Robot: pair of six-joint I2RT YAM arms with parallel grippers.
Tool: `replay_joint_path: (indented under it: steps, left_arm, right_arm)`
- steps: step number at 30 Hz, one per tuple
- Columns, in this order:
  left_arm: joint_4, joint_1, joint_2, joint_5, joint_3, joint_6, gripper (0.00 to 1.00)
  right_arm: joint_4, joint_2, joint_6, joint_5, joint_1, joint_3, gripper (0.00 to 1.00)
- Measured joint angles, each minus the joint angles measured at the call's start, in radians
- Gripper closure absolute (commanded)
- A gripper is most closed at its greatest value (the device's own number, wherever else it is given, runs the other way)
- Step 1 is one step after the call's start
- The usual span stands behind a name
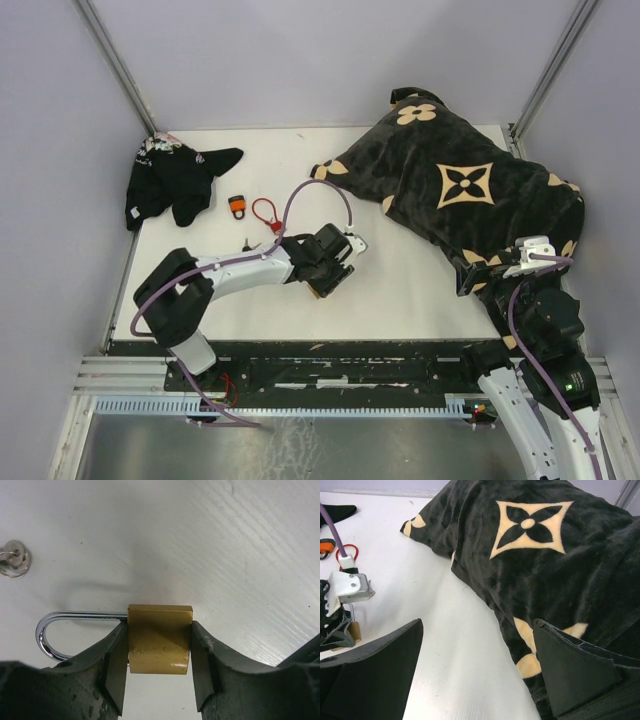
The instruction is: Unlock with the key
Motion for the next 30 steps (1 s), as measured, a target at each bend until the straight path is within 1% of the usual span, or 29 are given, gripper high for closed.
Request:
replay_joint_path:
  steps: [3,10,11,15,17,25,30]
  left_arm:
    - [0.015,0.003,-0.036,-0.022,-0.034,-0.016,0.50]
    - [0.037,0.013,-0.006,-0.065,-0.043,-0.021,0.46]
    - [0.040,0.016,0.004,-0.069,-0.043,-0.021,0.44]
    - [0.040,0.029,0.022,-0.071,-0.047,-0.024,0.31]
    - [0.053,0.033,0.021,-0.071,-0.047,-0.025,0.28]
    - [0.066,0.035,0.011,-0.079,-0.047,-0.080,0.26]
    - [0.062,0.053,-0.079,-0.151,-0.040,-0.201,0.25]
  right_arm:
    - [0.000,0.000,0.000,-0.001,0.000,0.000,0.01]
    - [0.000,0.000,0.000,-0.001,0.000,0.000,0.01]
    - [0.000,0.000,0.000,-0.001,0.000,0.000,0.01]
    - [0.000,0.000,0.000,-0.001,0.000,0.000,0.01]
    - [0.000,0.000,0.000,-0.001,0.000,0.000,0.01]
    - [0.000,-0.006,0.000,-0.002,0.000,0.000,0.01]
    - [0.000,-0.008,0.000,-0.002,0.000,0.000,0.01]
